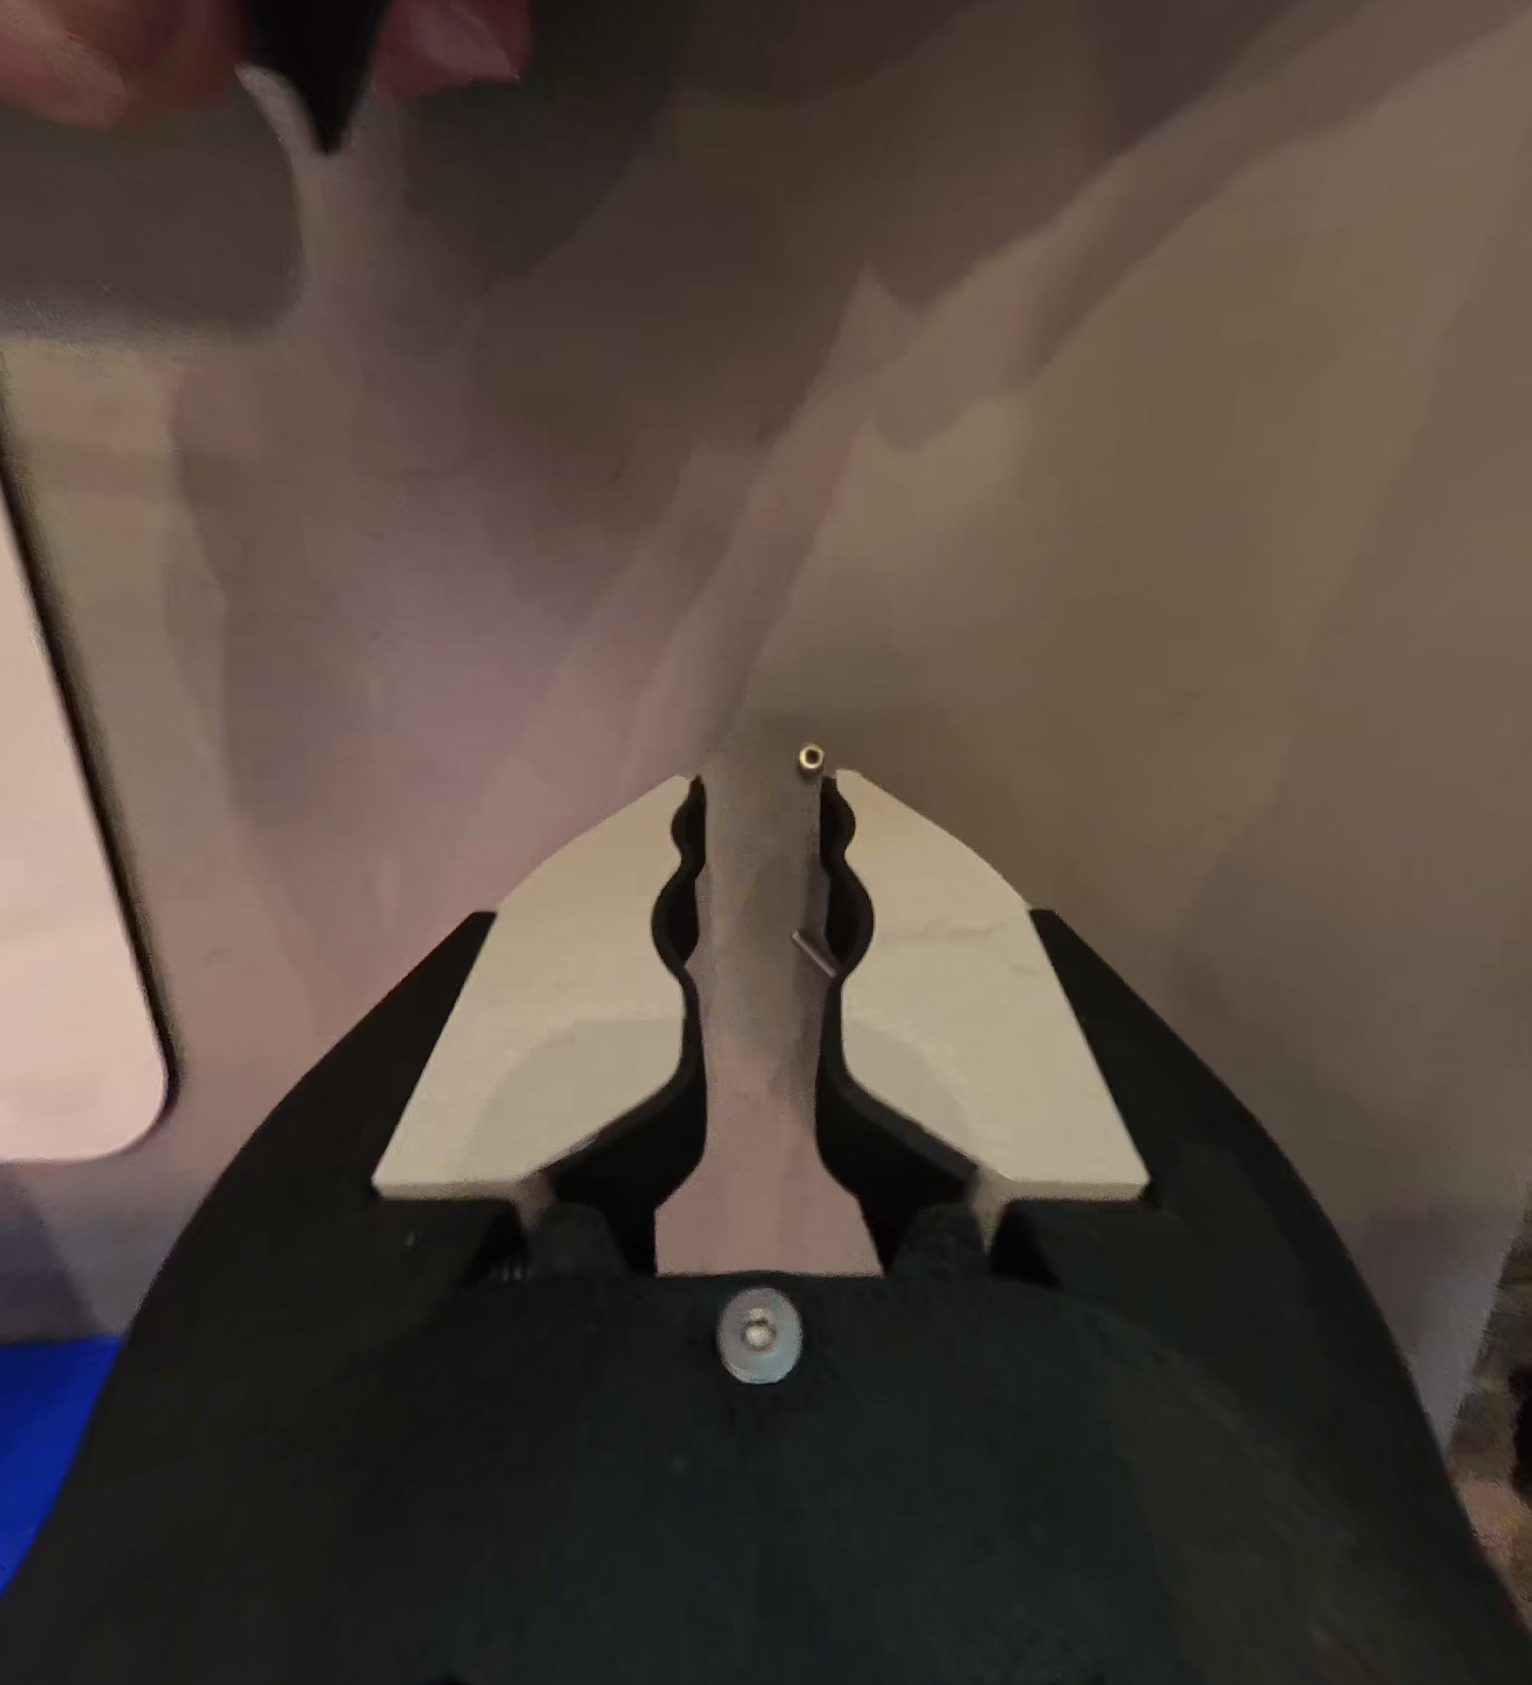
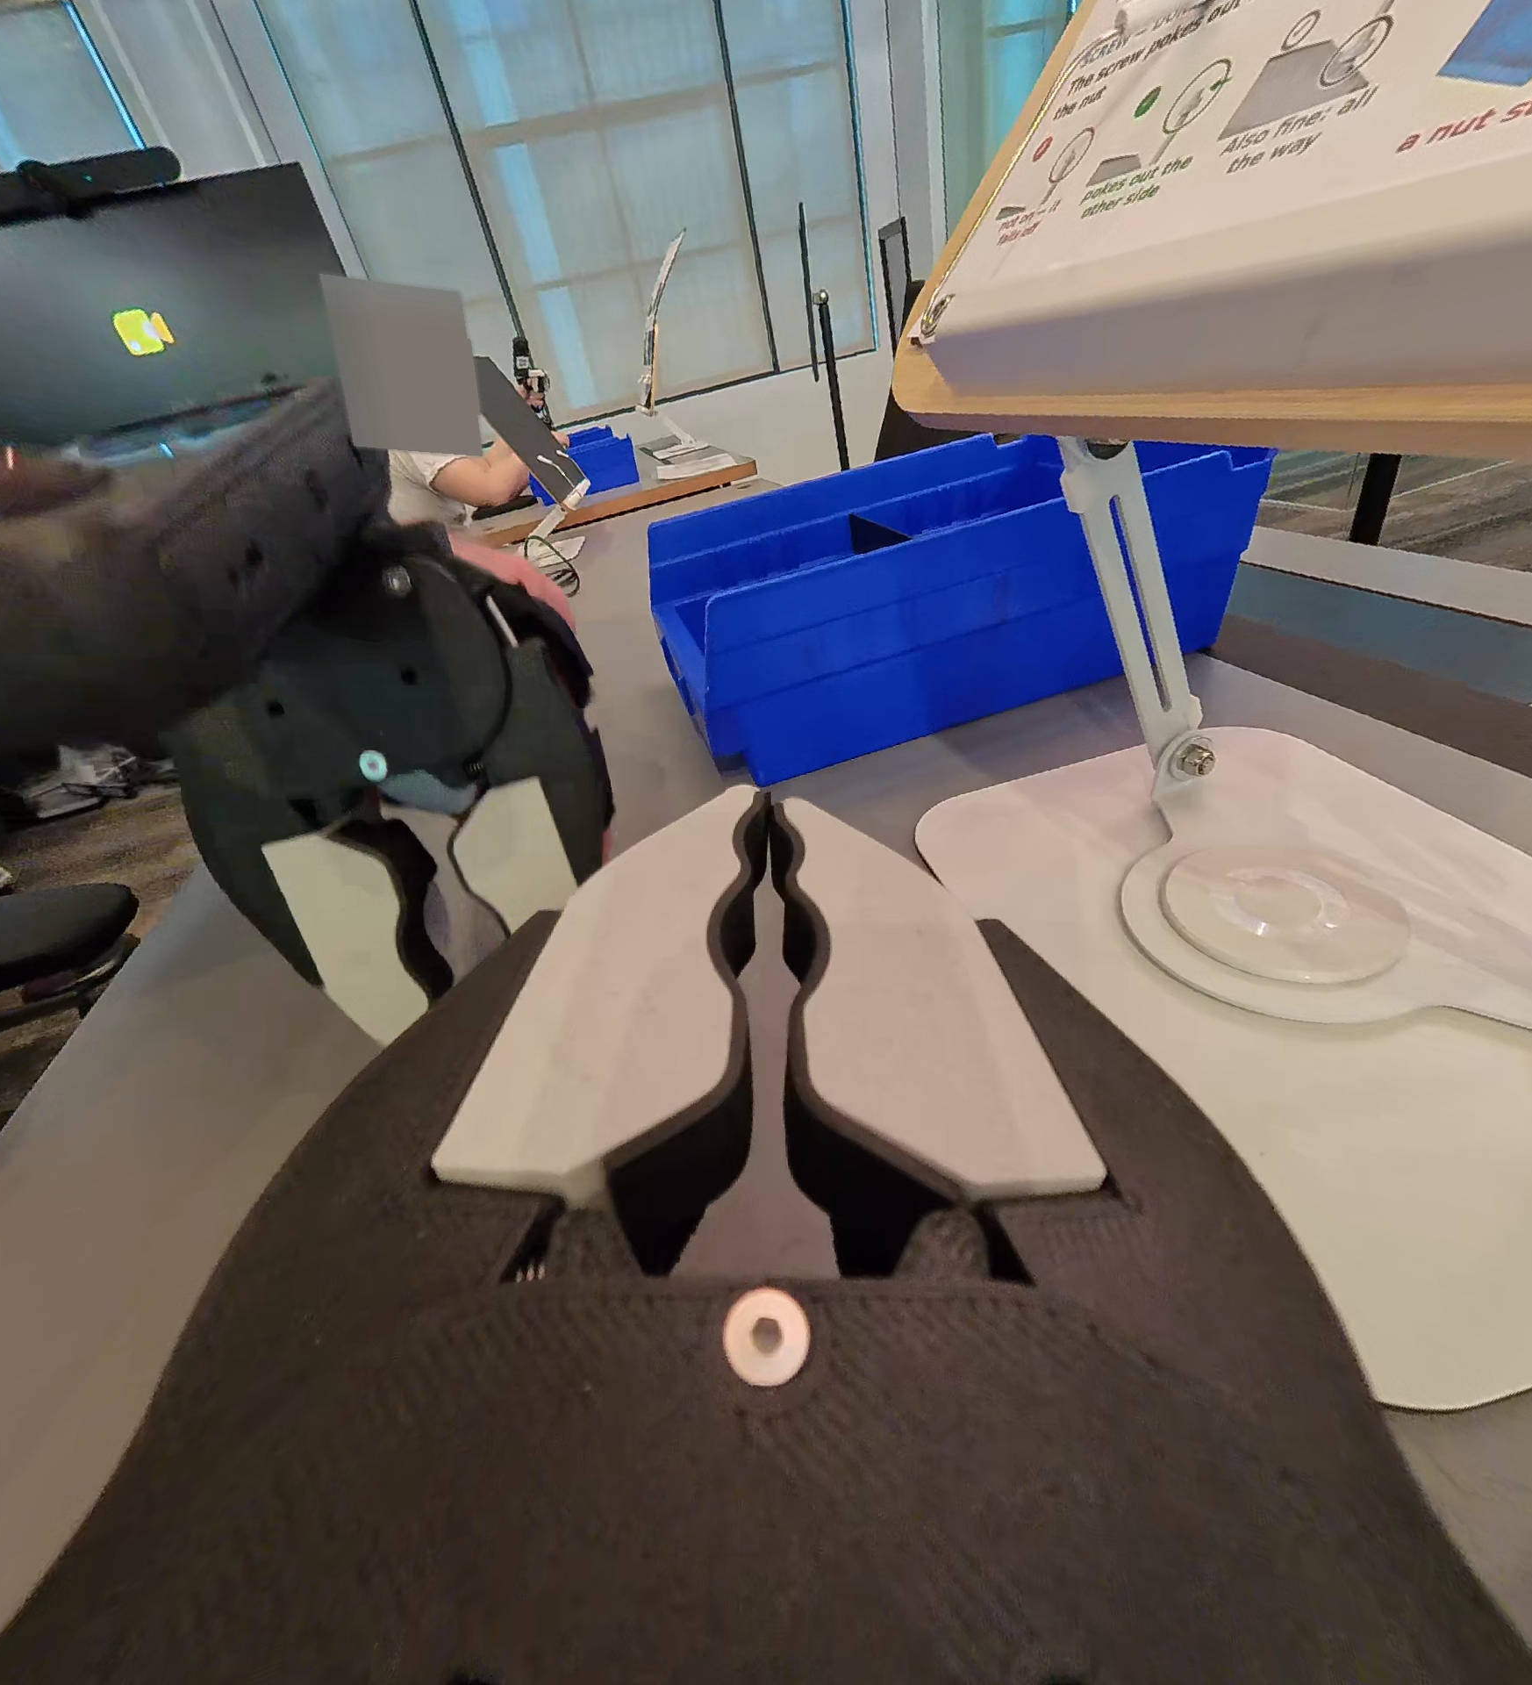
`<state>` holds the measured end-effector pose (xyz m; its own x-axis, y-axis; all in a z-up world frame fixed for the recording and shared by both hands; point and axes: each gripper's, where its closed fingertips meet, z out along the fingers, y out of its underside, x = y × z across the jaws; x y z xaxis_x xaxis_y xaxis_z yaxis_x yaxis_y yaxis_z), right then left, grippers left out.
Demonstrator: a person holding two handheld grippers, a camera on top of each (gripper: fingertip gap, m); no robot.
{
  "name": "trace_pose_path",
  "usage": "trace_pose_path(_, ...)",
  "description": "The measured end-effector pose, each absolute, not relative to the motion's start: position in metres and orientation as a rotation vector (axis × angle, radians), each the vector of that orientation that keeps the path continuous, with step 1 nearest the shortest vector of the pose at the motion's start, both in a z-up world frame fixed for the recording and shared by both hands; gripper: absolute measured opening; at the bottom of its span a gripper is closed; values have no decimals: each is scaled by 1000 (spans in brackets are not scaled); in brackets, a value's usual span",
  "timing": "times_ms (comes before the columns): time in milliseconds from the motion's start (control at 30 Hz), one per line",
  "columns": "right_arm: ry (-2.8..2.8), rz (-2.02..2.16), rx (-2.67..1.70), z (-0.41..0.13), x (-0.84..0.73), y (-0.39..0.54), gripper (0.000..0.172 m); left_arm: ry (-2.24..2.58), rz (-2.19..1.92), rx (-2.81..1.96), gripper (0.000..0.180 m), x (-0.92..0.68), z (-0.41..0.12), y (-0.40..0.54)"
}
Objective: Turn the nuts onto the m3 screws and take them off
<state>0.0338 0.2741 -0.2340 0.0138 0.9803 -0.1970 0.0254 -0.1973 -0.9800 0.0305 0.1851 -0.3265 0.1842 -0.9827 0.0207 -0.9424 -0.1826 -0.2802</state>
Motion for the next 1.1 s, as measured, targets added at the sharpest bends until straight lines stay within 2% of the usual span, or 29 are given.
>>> trace_pose_path(33,-1117,1336,-1380,-234,34,274,0,1826,-289,-2260,24,27,-320,186)
trace_pose_path(200,-1105,1345,-1381,-233,35,276,0,1624,-229,-2379,24,-7,-308,172)
trace_pose_path(467,-1124,1336,-1377,-233,33,273,0,1365,-196,-2544,24,-22,-337,148)
trace_pose_path(533,-1128,1333,-1377,-233,33,272,0,1330,-185,-2565,20,-24,-343,147)
trace_pose_path(633,-1136,1327,-1375,-233,32,271,0,1275,-181,-2567,2,-25,-344,151)
trace_pose_path(833,-1174,1362,-1358,-233,29,262,0,1180,-224,-2520,2,-23,-343,157)
trace_pose_path(933,-1196,1479,-1333,-229,26,252,2,1025,-370,-2393,2,-14,-322,171)
trace_pose_path(1100,-1212,1703,-1246,-216,24,230,11,739,-707,-1974,2,10,-251,199)
